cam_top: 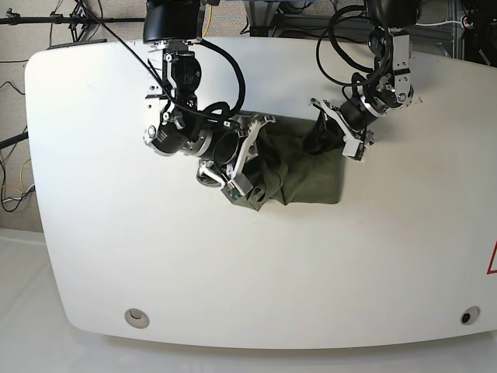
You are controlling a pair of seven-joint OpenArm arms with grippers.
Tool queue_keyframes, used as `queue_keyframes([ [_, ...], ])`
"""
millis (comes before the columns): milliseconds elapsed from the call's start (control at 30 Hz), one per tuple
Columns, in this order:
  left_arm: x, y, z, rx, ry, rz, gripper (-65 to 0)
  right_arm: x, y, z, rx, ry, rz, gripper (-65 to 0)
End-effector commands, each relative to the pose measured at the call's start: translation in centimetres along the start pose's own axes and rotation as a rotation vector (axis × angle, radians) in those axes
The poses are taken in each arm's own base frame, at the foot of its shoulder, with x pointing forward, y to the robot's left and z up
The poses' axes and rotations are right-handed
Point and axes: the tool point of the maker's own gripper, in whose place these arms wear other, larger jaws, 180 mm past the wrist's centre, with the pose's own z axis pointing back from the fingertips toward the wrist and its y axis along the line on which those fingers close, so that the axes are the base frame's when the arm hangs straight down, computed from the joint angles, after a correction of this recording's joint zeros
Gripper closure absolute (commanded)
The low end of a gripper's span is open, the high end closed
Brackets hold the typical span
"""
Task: Fold the T-shirt properly
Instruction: 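Lift and fold the held end with the right gripper toward the left gripper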
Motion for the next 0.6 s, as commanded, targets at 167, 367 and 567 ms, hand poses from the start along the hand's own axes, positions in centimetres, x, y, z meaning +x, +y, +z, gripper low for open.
queue_keyframes([
  [167,-5.5,1.0,1.0,0.054,0.259,-0.068,-8.5,2.2,2.9,-0.5,0.142,-0.082,-0.008,-0.1],
  [367,-5.2,1.0,0.9,0.05,0.249,-0.067,-8.5,3.0,4.6,-0.5,0.225,-0.116,-0.034,-0.2],
  [567,-4.8,0.9,1.0,0.049,0.228,-0.057,-9.0,3.0,4.3,-1.0,0.195,-0.107,0.007,-12.2],
])
